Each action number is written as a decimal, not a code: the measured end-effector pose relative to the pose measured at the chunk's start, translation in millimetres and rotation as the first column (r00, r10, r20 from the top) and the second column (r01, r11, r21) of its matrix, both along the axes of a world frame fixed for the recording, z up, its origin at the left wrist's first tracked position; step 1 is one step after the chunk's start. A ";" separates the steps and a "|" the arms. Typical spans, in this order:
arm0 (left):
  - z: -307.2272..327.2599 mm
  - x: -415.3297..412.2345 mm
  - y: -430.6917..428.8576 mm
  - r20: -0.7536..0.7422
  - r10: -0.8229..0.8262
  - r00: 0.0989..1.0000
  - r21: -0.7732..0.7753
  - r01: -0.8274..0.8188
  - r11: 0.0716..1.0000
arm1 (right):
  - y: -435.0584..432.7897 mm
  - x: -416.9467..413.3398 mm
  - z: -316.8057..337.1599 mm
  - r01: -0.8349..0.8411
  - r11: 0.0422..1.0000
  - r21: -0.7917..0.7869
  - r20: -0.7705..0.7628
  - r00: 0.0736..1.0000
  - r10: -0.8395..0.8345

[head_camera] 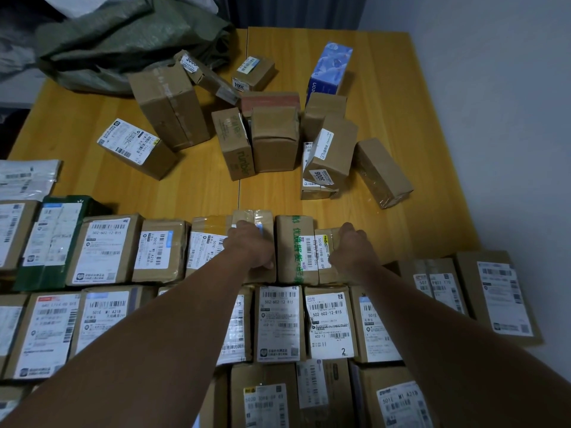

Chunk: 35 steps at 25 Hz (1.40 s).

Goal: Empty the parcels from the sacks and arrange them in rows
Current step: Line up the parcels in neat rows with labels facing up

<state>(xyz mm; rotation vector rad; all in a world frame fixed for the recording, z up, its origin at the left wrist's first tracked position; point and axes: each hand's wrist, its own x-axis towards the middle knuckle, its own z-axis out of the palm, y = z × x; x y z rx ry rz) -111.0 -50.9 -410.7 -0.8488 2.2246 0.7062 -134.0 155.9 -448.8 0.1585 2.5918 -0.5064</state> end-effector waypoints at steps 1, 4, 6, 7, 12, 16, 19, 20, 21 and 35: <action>0.2 0.5 0.1 -0.002 0.001 1.000 0.000 -0.001 1.000 | -0.4 0.1 0.2 0.005 1.000 0.004 -0.008 1.000 -0.005; 0.0 1.0 0.0 -0.009 -0.010 1.000 -0.009 0.010 1.000 | -0.9 0.7 2.2 0.041 0.999 0.028 -0.031 0.999 -0.040; 0.9 0.7 0.0 -0.009 -0.005 1.000 -0.005 0.005 1.000 | -1.2 1.2 3.2 0.057 0.998 0.032 -0.025 0.998 -0.056; 0.8 0.7 -0.1 -0.010 -0.005 1.000 -0.004 0.005 1.000 | -1.3 1.8 3.3 0.059 0.998 0.034 -0.022 0.998 -0.058; 4.8 2.4 1.8 0.001 -0.007 1.000 -0.009 0.007 1.000 | -1.6 0.9 9.8 0.063 0.997 0.039 -0.016 0.998 -0.062; 10.4 7.2 2.9 -0.012 -0.025 1.000 -0.011 0.025 1.000 | 0.2 -10.6 27.2 0.064 0.998 0.023 0.006 0.998 -0.064; 14.2 10.9 4.2 -0.079 0.012 0.997 0.037 -0.009 0.999 | 0.3 -27.3 43.4 0.089 0.996 0.000 -0.022 0.996 -0.089; 16.4 10.6 3.8 -0.120 0.038 0.992 0.067 -0.030 0.997 | -0.9 -33.7 48.9 0.098 0.995 -0.010 -0.031 0.995 -0.098; 19.0 8.5 2.9 -0.163 0.066 0.984 0.094 -0.051 0.994 | -3.0 -39.6 54.3 0.109 0.994 -0.023 -0.040 0.993 -0.110; 26.9 -31.5 9.7 -0.406 0.119 0.906 0.100 -0.086 0.991 | -74.0 -123.2 60.9 0.284 0.947 -0.150 -0.133 0.943 -0.304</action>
